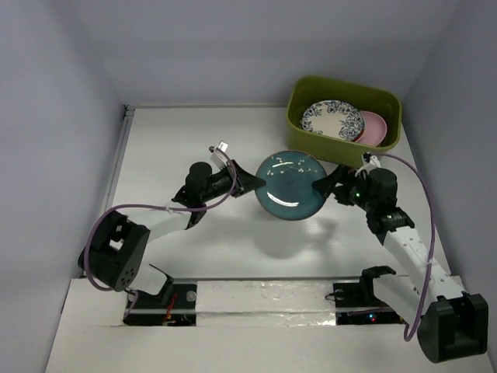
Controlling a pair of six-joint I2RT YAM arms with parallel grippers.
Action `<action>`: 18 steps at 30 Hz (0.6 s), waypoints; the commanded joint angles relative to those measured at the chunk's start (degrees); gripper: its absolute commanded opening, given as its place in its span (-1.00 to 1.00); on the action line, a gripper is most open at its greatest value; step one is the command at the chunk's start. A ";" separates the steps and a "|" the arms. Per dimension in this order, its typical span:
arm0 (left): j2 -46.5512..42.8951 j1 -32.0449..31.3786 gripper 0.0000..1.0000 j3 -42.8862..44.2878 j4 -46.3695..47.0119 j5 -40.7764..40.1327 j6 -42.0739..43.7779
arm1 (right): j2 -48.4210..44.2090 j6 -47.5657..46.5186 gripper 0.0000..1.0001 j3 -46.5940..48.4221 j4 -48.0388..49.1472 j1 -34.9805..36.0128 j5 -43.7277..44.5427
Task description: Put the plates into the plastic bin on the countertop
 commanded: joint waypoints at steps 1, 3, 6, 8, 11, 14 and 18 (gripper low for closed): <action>-5.62 0.40 -1.00 1.22 10.98 5.75 -4.37 | 1.77 1.54 0.84 -1.49 9.19 0.54 -6.67; -6.76 0.40 -1.00 1.22 11.07 6.63 -4.81 | 3.18 3.21 0.56 -2.37 12.72 0.54 -10.64; -8.60 0.92 -1.00 1.22 9.14 6.46 -4.20 | 4.32 6.03 -0.10 -2.46 17.21 1.07 -15.31; -9.92 0.93 -1.00 1.14 7.57 6.54 -3.85 | 4.85 7.09 -0.45 -1.33 18.53 1.07 -18.38; -11.59 2.16 -0.82 1.05 3.80 6.72 -2.80 | 6.60 9.28 -0.97 -0.09 20.82 1.07 -22.52; -17.98 3.56 -0.31 2.45 -5.68 4.46 2.89 | 7.05 11.57 -1.00 1.23 23.01 1.07 -23.40; -29.06 3.56 0.15 7.10 -25.81 -6.79 15.19 | 7.48 11.83 -1.00 7.98 20.74 1.07 -21.21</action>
